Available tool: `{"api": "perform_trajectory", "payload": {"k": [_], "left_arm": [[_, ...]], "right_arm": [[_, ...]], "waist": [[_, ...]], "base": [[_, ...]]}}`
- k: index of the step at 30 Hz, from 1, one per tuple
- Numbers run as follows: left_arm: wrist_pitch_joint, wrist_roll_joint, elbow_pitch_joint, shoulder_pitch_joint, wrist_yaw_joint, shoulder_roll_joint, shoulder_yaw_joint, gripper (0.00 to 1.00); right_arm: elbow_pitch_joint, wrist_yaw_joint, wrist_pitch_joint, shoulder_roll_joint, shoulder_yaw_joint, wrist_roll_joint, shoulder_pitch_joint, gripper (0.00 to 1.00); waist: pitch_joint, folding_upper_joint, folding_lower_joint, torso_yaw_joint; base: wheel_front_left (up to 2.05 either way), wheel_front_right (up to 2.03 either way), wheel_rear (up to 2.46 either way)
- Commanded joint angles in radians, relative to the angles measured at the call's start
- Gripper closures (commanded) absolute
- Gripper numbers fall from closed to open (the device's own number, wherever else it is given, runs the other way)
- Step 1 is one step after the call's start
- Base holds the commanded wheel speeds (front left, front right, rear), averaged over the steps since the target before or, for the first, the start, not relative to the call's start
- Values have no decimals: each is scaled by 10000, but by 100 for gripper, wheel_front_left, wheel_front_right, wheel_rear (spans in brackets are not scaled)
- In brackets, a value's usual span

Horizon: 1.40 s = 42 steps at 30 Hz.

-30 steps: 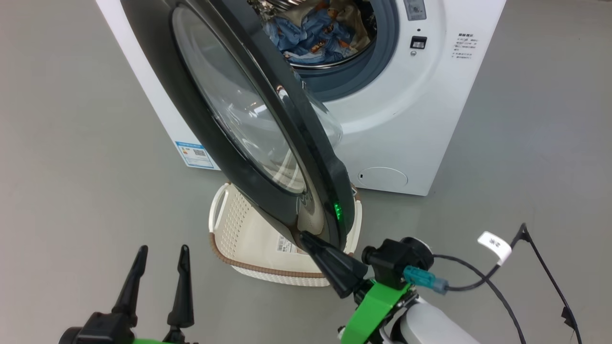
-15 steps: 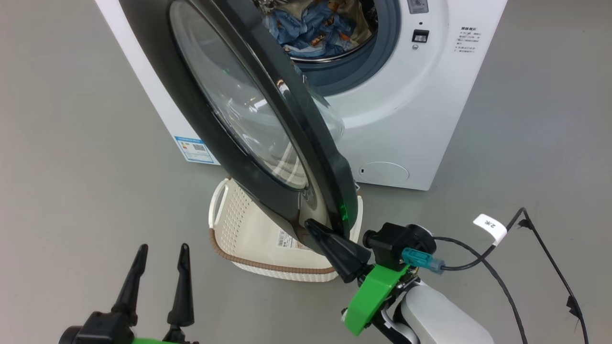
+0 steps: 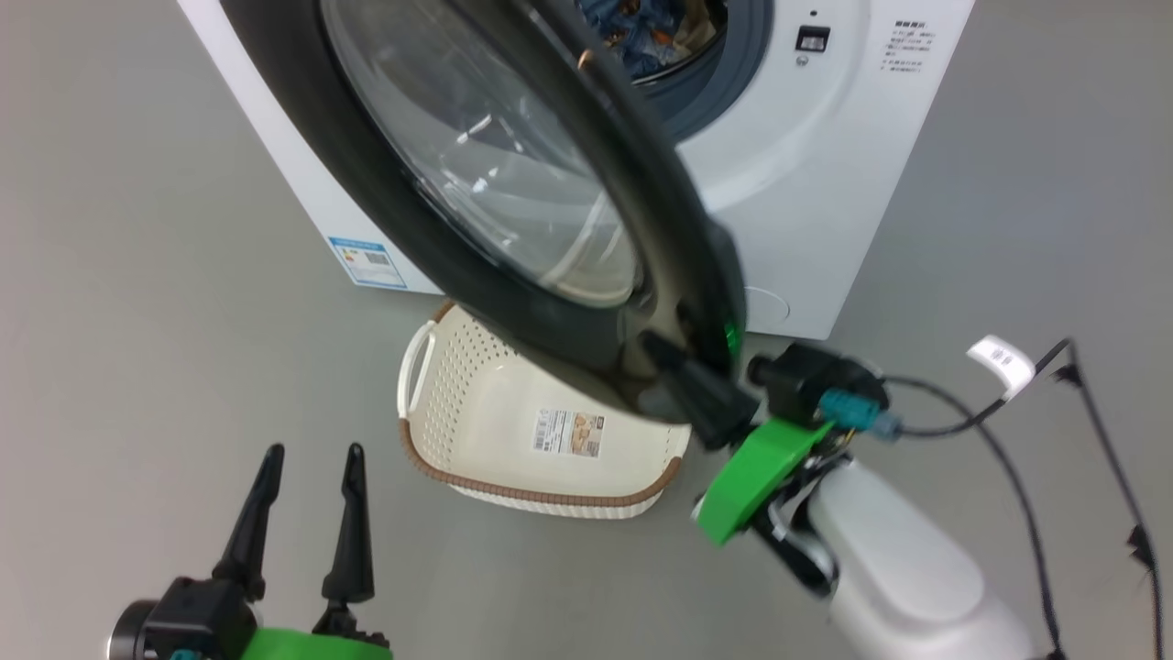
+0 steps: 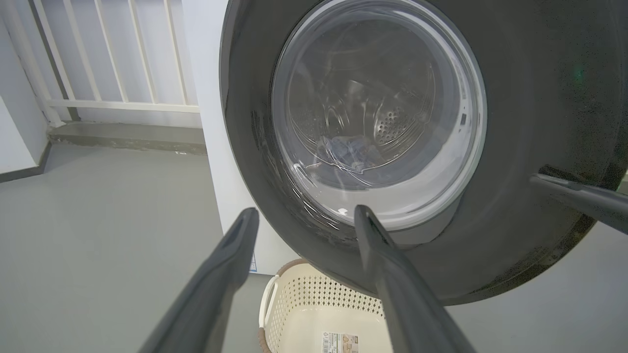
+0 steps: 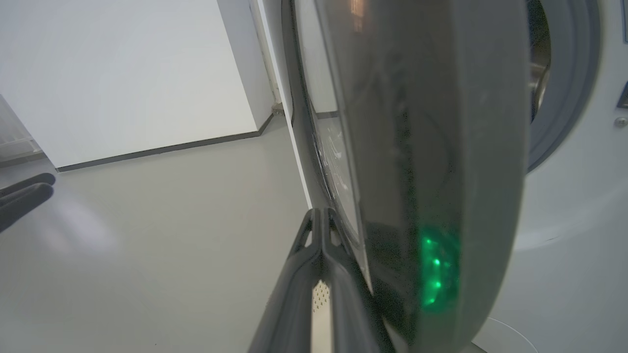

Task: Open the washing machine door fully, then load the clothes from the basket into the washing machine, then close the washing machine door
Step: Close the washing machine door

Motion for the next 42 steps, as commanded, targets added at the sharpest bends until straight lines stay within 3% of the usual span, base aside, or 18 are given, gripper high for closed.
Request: {"api": "perform_trajectory", "payload": {"k": [1,18,30,42], "left_arm": [[-80,56,-270,-445,-134,47,365,0],[-80,-189,-341,-1010,-314,-96,74,0],[-80,-609,-394,-1424,-106,-103,-408,0],[-80,-697,-349,-1651,-65,-104,-495,0]], "right_arm": [[-29,14,-127,47,-146,-81,-483,100],[2562,14,-127,-229,-1727,-668,-3655,100],[4448,14,-127,-374,-3014,-1167,-5611,100],[4710,14,-128,-614,-4313,-1585,-6487,100]], "waist": [[182,-1,0,49],[1238,-1,0,543],[1759,-1,0,828],[1964,-1,0,967]], "base": [[0,0,0],[0,0,0],[0,0,0],[0,0,0]]}}
